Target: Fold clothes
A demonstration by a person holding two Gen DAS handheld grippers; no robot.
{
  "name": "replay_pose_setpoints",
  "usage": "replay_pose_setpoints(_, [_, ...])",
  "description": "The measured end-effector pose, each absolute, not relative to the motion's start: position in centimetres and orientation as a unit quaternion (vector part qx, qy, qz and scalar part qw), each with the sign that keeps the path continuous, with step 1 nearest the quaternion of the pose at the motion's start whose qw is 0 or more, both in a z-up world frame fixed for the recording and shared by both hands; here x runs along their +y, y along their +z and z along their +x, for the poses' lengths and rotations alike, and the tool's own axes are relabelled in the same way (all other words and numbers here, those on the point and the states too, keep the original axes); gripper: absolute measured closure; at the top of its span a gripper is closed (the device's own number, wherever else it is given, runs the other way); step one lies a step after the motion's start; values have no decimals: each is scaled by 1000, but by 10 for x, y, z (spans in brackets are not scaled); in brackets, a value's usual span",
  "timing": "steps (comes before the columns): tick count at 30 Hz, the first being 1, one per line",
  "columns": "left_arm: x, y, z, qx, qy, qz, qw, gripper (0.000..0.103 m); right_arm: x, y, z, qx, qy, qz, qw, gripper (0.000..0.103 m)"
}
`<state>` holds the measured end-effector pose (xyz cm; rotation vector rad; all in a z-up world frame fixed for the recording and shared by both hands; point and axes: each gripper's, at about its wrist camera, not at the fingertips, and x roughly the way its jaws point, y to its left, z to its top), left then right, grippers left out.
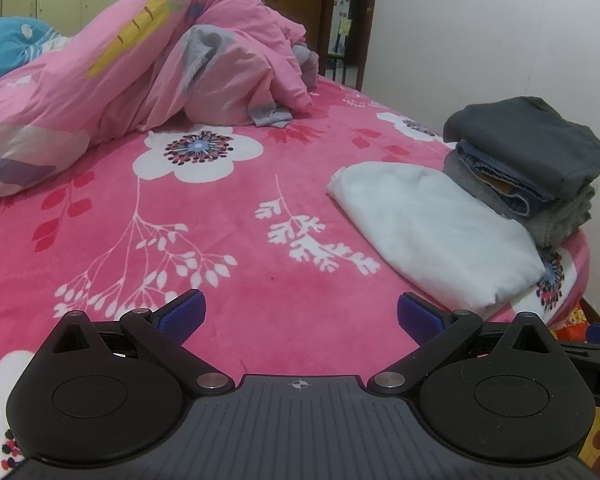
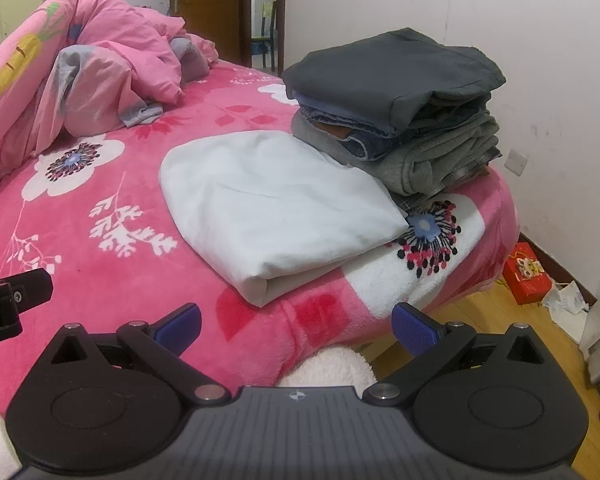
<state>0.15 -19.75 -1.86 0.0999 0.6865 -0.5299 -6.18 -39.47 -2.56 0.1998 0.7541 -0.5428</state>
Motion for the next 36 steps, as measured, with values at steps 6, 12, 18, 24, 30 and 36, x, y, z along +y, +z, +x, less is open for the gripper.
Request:
replay_pose_setpoints(6, [-197, -20, 2, 335, -254, 47, 906, 0, -392, -27, -61, 365, -259, 95, 889, 0])
replay_pose_setpoints(12, [-197, -20, 3, 336, -254, 48, 906, 0, -391, -27, -61, 365, -260, 96, 889, 0])
replay_pose_setpoints(18, [-197, -21, 3, 337, -253, 48, 906, 0, -391, -28, -61, 365, -261, 96, 889, 0])
replay_pose_setpoints(24, [-197, -22, 3, 340, -251, 48, 905, 0, -391, -28, -61, 366, -258, 97, 889, 0])
replay_pose_setpoints(30, [-197, -22, 4, 340, -249, 48, 906, 0, -391, -29, -60, 368, -257, 97, 888, 0])
replay_pose_setpoints(36, [-198, -24, 5, 343, -248, 50, 905, 0, -391, -31, -59, 369, -255, 97, 889, 0])
